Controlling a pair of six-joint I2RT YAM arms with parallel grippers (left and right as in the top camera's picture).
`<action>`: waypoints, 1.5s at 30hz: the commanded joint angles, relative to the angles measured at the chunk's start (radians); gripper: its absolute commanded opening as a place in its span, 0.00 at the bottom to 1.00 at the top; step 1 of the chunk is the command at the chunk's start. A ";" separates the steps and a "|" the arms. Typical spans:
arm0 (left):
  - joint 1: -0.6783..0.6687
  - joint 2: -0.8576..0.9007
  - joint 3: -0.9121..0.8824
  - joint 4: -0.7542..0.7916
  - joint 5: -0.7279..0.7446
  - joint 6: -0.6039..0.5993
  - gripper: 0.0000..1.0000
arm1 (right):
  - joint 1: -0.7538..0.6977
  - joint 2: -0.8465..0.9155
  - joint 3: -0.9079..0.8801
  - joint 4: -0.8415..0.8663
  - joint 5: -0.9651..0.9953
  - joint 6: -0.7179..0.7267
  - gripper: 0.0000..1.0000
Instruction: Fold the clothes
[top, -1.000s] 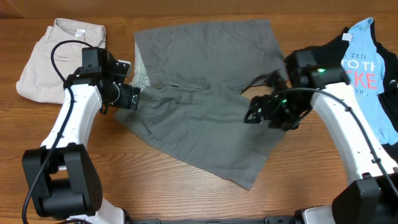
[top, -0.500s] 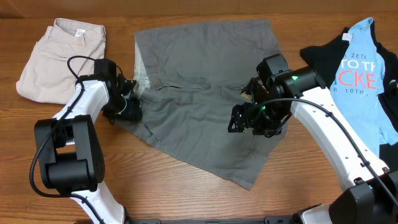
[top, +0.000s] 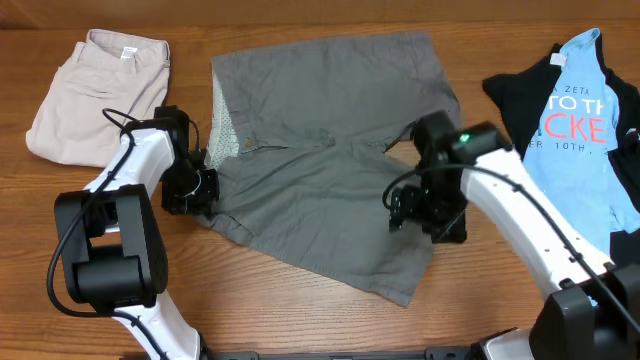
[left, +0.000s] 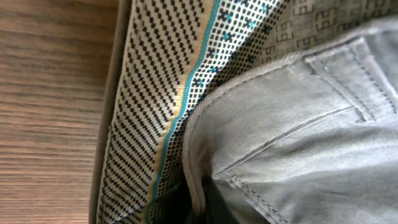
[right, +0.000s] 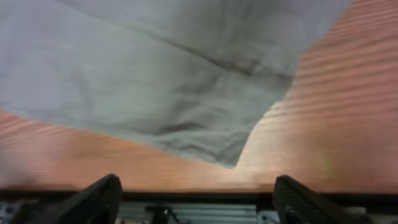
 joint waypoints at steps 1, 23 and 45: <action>-0.004 0.006 0.006 -0.004 0.009 -0.033 0.04 | 0.046 -0.012 -0.135 0.056 0.014 0.127 0.82; -0.007 0.006 0.006 -0.013 0.003 -0.031 0.04 | 0.140 -0.012 -0.508 0.415 -0.154 0.248 0.43; -0.007 -0.484 0.006 -0.174 0.017 0.009 0.04 | -0.135 -0.373 -0.132 0.064 -0.008 0.039 0.04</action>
